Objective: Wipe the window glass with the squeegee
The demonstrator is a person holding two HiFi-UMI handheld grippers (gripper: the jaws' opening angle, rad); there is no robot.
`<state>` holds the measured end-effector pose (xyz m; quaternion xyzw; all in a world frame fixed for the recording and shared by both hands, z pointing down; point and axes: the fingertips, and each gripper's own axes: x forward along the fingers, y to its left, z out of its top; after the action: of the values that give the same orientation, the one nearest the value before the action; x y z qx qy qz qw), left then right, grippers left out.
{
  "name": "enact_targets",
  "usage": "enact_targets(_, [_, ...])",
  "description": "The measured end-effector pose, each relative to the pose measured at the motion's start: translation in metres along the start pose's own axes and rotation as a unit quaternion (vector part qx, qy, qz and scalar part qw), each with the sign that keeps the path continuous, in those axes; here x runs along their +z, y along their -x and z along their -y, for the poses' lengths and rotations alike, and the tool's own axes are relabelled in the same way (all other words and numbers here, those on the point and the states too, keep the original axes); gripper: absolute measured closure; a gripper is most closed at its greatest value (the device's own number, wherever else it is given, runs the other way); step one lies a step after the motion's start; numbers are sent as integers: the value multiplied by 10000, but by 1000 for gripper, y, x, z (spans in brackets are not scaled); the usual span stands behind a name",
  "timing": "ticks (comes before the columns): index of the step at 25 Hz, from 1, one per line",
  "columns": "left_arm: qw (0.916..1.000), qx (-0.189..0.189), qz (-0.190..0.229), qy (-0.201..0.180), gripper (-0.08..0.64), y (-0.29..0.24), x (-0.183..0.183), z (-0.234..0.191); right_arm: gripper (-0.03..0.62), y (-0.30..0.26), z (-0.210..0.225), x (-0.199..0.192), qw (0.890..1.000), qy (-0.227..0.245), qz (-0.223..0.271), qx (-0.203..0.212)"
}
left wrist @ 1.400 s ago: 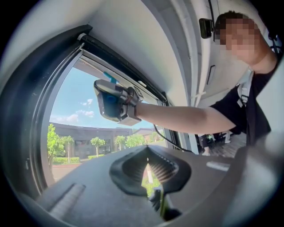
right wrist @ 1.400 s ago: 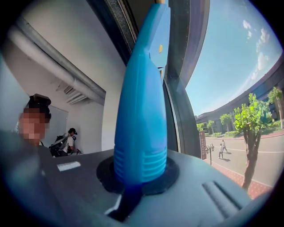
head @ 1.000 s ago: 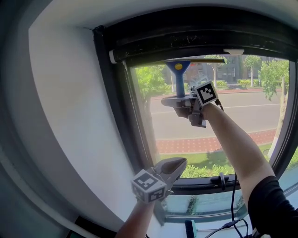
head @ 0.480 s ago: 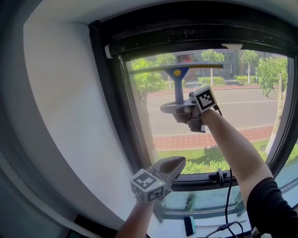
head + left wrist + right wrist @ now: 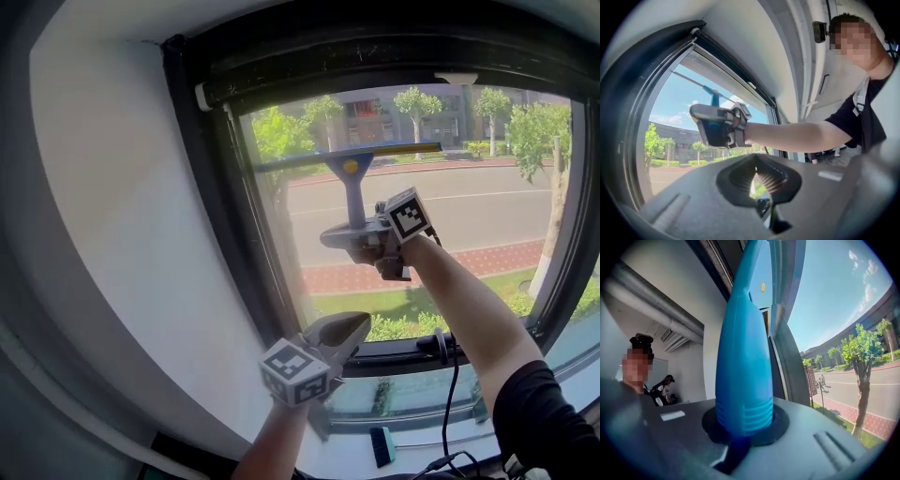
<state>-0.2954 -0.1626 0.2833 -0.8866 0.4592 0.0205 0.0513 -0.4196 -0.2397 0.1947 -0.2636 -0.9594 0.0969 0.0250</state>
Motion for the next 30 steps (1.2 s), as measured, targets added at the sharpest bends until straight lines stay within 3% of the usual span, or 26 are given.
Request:
enact_targets(6, [10000, -40, -16, 90, 558, -1, -9, 2, 586, -3, -2, -21, 9996, -203, 66, 161])
enact_targets(14, [9998, -77, -37, 175, 557, -1, -16, 3, 586, 1, 3, -53, 9998, -139, -65, -128])
enact_targets(30, [9992, -13, -131, 375, 557, -2, -29, 9, 584, -2, 7, -157, 9957, -920, 50, 43])
